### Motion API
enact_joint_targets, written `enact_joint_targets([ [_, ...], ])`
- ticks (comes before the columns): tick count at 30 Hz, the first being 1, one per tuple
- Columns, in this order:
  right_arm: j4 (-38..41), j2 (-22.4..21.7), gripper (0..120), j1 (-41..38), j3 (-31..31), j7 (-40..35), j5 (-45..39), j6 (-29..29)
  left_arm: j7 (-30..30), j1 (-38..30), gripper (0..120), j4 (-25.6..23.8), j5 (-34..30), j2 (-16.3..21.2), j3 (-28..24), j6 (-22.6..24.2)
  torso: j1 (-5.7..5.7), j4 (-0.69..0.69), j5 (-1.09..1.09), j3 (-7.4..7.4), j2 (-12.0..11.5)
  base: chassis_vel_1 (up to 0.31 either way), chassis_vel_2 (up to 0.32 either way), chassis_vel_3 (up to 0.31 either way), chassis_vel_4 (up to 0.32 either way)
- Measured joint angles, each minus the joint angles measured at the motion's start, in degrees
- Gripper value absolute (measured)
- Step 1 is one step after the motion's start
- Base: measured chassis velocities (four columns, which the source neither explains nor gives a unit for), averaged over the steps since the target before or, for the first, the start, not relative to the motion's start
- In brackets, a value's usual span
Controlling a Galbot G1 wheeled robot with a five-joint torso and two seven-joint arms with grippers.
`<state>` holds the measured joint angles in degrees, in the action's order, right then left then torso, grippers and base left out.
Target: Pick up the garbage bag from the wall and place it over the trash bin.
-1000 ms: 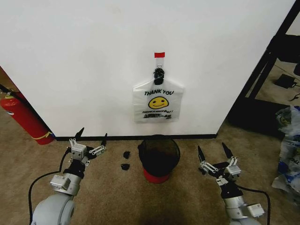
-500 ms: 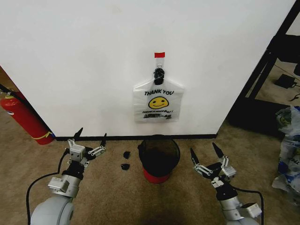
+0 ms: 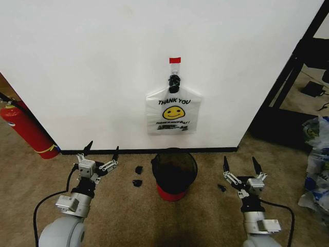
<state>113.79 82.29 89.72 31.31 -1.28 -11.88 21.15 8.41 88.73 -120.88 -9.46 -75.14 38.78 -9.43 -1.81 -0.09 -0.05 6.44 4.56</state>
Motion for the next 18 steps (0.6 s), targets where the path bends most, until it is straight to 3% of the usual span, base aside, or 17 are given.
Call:
enact_joint_targets([
  [4, -2.0, -2.2, 100, -3.5, -3.1, 4.0, -8.8, -0.4, 0.0, 0.3, 100, -0.2, 0.3, 0.2, 0.1, 0.0, 0.0, 0.01, 0.0, 0.0, 0.0, 0.0, 0.0, 0.0, 0.0],
  [9, -9.3, -7.3, 100, -12.1, -10.0, 17.2, -33.0, -1.6, 0.4, 1.8, 100, -0.9, 1.0, 0.4, 0.5, 0.0, 0.0, 0.02, 0.0, 0.0, 0.0, 0.0, 0.0, 0.0, 0.0],
  [10, -9.3, -7.3, 100, -12.1, -10.0, 17.2, -33.0, -1.6, 0.4, 1.8, 100, -0.9, 1.0, 0.4, 0.5, 0.0, 0.0, 0.02, 0.0, 0.0, 0.0, 0.0, 0.0, 0.0, 0.0],
  [15, -18.9, -9.8, 100, -22.1, -15.1, 27.0, -51.9, -2.3, 0.4, 3.0, 100, -1.1, 1.9, 0.3, 0.7, -0.2, 0.0, 0.02, 0.01, 0.01, 0.0, 0.0, 0.0, 0.0, 0.0],
  [18, -22.2, -9.8, 100, -26.3, -16.6, 30.0, -56.6, -2.7, 0.4, 3.4, 100, -1.1, 2.2, 0.3, 0.8, -0.4, 0.0, 0.01, -0.01, 0.01, 0.0, 0.0, 0.0, 0.0, 0.0],
])
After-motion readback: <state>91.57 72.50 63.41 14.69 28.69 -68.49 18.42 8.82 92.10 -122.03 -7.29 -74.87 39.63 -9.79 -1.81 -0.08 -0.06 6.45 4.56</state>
